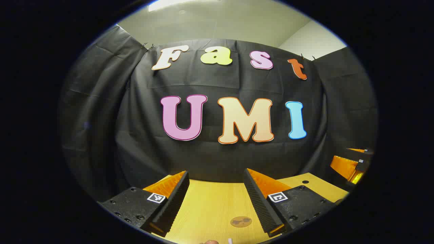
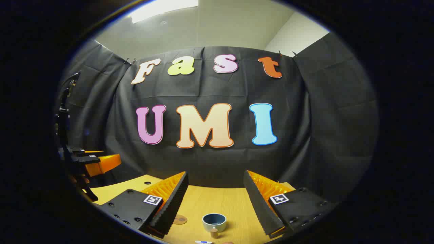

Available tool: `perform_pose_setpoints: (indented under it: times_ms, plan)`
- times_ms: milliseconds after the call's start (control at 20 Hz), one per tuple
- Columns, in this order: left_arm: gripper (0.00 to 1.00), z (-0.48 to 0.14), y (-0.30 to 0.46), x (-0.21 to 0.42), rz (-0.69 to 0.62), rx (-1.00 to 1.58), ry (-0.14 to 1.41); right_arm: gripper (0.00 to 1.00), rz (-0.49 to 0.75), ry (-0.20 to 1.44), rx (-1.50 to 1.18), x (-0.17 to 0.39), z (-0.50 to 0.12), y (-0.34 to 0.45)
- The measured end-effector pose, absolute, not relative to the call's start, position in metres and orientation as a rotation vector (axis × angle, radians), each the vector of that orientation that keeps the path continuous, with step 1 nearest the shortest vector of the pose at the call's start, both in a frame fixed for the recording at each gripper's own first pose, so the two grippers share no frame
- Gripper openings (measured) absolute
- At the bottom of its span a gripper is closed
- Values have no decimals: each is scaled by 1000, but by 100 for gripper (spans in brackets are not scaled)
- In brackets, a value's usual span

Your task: Put the toothbrush and toothpaste on the desktop into the cup, then pick up the cup and place it on the coaster on the desktop.

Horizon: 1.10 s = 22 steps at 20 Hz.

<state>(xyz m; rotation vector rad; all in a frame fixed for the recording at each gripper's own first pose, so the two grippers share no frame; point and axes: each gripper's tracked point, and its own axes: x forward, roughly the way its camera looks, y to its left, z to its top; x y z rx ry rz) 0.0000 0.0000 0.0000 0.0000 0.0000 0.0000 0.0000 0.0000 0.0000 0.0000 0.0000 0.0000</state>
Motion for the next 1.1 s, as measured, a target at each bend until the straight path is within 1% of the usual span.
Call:
perform_pose_setpoints:
  times_ms: [150, 200, 350, 500, 600, 850, 1100]
  plan:
    - [94, 1, 0, -3, 1, 0, -7, 99, -11, 3, -12, 0, -1, -6]
    - [94, 1, -1, -3, 0, 3, -7, 97, -12, 4, -12, 0, -2, -7]
    - [94, -2, -1, -2, -2, 5, 1, 99, -13, 21, -8, 0, -8, -6]
    - [94, -1, 2, 0, 0, 16, -3, 97, -4, 47, -10, -2, -15, -3]
    - [94, -3, 3, 0, -2, 19, 1, 99, 10, 70, -17, -4, -24, 1]
    - [94, -8, 7, -1, -6, 34, 7, 99, 36, 209, -50, -10, -70, 5]
    - [94, -16, 11, -2, -11, 39, 24, 100, 83, 394, -58, -28, -131, 16]
